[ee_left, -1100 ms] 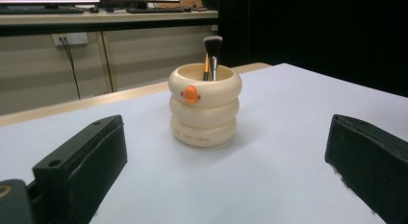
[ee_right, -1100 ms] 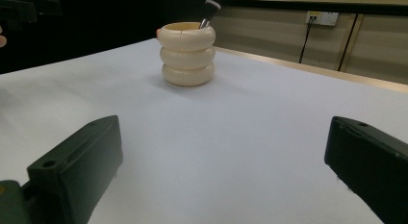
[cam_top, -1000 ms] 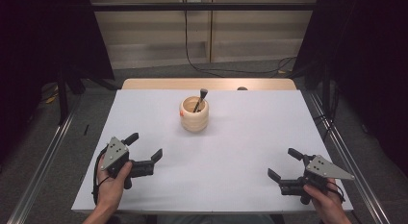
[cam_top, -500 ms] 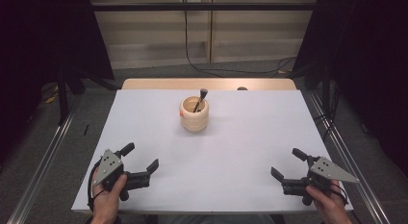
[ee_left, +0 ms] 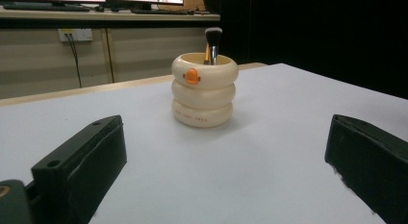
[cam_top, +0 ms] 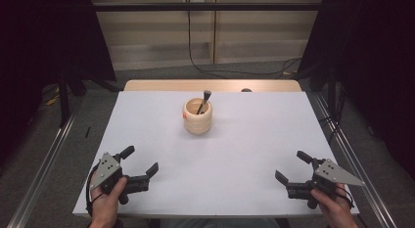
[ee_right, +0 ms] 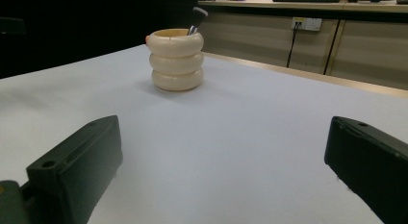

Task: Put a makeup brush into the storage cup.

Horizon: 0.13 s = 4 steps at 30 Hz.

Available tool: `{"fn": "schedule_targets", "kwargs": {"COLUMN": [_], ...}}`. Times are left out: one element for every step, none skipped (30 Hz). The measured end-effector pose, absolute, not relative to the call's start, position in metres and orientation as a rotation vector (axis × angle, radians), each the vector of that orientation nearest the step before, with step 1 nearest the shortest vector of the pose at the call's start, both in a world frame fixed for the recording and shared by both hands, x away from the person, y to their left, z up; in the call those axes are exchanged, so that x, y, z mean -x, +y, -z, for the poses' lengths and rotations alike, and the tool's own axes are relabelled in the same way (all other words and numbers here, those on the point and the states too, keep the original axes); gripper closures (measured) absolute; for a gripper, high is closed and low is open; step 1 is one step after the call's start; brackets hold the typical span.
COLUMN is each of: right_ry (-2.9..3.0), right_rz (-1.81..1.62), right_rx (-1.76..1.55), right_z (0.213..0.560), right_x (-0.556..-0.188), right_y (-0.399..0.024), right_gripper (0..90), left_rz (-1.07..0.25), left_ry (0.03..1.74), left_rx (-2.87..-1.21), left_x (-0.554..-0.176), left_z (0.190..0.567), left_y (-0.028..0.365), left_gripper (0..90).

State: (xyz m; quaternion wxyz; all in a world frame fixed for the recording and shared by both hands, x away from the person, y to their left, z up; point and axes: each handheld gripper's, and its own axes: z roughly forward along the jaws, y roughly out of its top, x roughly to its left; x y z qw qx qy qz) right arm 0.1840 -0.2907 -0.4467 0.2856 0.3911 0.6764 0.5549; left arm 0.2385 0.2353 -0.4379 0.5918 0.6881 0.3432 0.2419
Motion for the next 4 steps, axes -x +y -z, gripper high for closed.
{"fn": "schedule_targets", "kwargs": {"right_ry": [1.809,1.810,1.811,1.810], "right_rz": [-1.484,-1.483,-1.483,-1.484], "right_rx": [-1.045,-1.043,-1.042,-1.042], "right_z": [0.4467,0.4468,0.4469,0.4469], "right_x": [-0.1841,-0.1843,-0.1845,-0.1847], "right_y": [-0.2906,-0.2906,-0.2906,-0.2908], "right_gripper": [0.0,0.0,0.0,0.0], "left_rz": [-0.565,-0.566,-0.567,-0.569], "left_ry": [0.796,0.798,0.795,0.793], "left_rx": [-1.603,-1.599,-1.598,-1.596], "left_x": [-0.2386,-0.2386,-0.2388,-0.2391], "left_z": [0.4378,0.4375,0.4371,0.4369], "left_y": [0.2355,0.2354,0.2359,0.2361], "left_gripper": [0.6,0.6,0.8,0.7]}}
